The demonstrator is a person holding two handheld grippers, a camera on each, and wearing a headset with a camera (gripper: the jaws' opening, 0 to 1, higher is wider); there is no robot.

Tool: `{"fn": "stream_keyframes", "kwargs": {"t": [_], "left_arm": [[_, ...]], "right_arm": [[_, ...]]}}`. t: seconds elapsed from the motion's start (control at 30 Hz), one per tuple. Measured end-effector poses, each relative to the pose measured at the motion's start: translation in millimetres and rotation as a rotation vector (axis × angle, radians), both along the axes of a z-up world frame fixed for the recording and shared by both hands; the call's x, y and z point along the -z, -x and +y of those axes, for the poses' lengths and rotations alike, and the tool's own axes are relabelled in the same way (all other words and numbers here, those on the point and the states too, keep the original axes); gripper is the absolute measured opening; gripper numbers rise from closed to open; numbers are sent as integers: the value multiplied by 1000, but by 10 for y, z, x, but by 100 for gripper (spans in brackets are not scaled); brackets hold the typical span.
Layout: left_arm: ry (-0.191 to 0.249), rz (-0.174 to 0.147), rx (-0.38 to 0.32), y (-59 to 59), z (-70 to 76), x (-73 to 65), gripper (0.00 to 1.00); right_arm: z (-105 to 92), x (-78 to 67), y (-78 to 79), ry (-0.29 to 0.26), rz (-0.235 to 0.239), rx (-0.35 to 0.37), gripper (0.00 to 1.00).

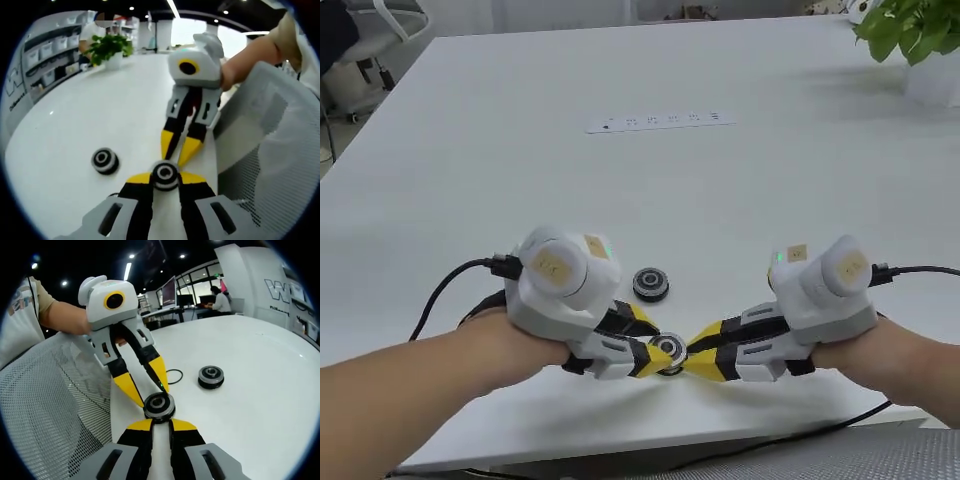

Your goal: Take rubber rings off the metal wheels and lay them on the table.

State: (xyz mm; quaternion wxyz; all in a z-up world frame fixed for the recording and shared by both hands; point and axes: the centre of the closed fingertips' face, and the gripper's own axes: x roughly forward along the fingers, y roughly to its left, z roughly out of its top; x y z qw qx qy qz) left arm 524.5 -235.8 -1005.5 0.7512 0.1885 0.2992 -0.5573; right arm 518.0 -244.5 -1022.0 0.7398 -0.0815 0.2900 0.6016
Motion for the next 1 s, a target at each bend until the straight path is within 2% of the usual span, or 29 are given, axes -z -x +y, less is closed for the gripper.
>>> {"fn": "stream_keyframes", "kwargs": {"t": [0.1, 0.2, 0.33, 0.47, 0.63, 0.87, 1.0], "left_arm": [[-2, -14, 10, 8, -9, -11, 19], [-19, -49, 33, 18, -9, -10, 17], [-10, -43, 17, 7, -16, -13, 16], [-19, -67, 16, -5, -23, -8, 14], [-19, -68, 11, -4, -21, -8, 14], [-26, -80, 14, -4, -20, -3, 14], [-30, -80, 10, -4, -21, -4, 13]], "right_arm": [[-4, 2, -8, 0, -1, 2, 7], [-6, 4, -17, 1, -2, 6, 6], [-3, 4, -19, 2, -3, 7, 6], [-2, 6, -19, 2, 0, 11, 5], [-6, 17, -32, 8, 10, 26, 1], [-13, 20, -53, 0, 45, 64, 0], [-31, 14, -67, -19, 89, 98, 0]]}}
